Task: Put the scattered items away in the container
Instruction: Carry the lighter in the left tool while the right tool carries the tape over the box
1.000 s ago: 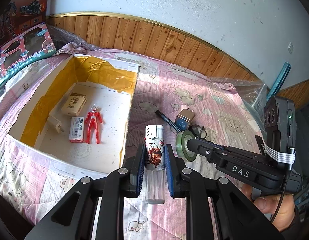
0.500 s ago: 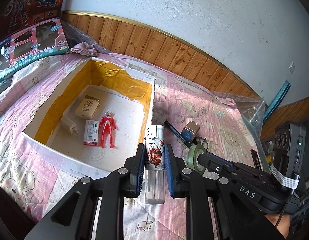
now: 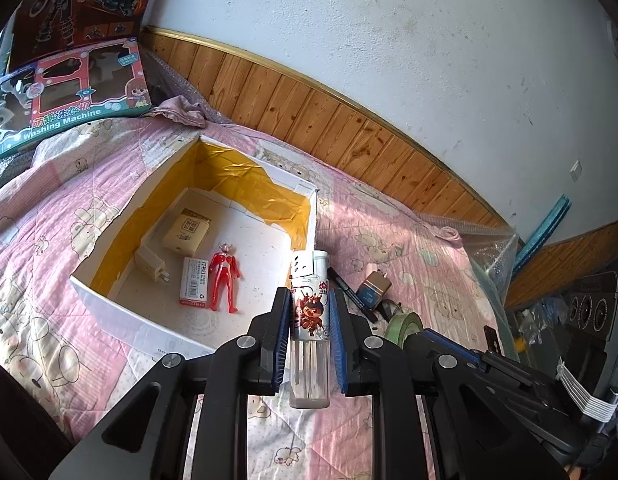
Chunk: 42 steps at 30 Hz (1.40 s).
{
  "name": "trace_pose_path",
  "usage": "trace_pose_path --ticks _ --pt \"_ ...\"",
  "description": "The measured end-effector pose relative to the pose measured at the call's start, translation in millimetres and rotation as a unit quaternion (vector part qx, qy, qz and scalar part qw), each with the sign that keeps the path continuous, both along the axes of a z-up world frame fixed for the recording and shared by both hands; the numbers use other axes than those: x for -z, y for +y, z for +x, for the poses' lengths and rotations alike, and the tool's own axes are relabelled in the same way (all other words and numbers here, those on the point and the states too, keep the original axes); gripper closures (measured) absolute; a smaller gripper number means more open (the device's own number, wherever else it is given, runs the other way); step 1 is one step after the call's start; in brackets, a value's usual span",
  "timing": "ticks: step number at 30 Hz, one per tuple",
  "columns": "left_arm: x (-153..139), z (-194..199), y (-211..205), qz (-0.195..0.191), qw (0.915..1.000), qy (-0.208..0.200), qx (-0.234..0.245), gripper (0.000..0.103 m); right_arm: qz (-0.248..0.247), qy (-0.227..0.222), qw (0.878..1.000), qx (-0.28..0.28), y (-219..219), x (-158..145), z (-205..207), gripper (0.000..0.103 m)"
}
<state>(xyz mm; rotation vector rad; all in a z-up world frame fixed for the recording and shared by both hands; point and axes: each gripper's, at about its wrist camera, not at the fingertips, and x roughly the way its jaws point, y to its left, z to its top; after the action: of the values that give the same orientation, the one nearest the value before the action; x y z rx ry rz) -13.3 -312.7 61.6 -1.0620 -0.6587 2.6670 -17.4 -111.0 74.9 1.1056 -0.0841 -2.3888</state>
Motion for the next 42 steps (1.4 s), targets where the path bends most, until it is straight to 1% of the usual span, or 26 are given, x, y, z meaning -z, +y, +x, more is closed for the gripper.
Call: trace_pose_path --ticks 4,8,13,18,25,34,42 --pt "2.4 -3.4 -10.3 0.006 0.9998 -0.009 -0.015 0.083 -0.006 0.002 1.0 -0.012 -10.3 -5.9 -0.1 0.089" --pt "0.9 -7.6 -20.1 0.008 0.9993 -0.011 -0.034 0.083 0.004 0.007 1.0 -0.03 -23.8 -13.9 -7.0 0.089" --pt "-3.8 -19.6 -33.1 0.006 0.9982 -0.011 -0.058 0.083 0.009 0.017 0.999 -0.045 -35.9 -29.1 -23.9 0.089" --pt "-5.4 -37.5 -38.9 0.0 0.9976 -0.018 -0.067 0.083 0.011 0.026 0.998 -0.052 -42.1 -42.2 -43.6 0.089" --pt "-8.7 -66.4 -35.1 -0.019 0.9978 -0.027 -0.057 0.083 0.004 0.027 0.998 -0.05 -42.4 -50.3 -73.2 0.089" --pt "-11.5 -104.7 -26.0 -0.022 0.9981 -0.042 -0.04 0.083 0.011 0.025 0.999 -0.047 -43.7 -50.4 -110.9 0.089" --pt "-7.7 -126.4 -7.6 -0.031 0.9977 -0.058 -0.018 0.083 0.019 0.019 0.999 -0.044 -42.2 -50.6 -143.0 0.088"
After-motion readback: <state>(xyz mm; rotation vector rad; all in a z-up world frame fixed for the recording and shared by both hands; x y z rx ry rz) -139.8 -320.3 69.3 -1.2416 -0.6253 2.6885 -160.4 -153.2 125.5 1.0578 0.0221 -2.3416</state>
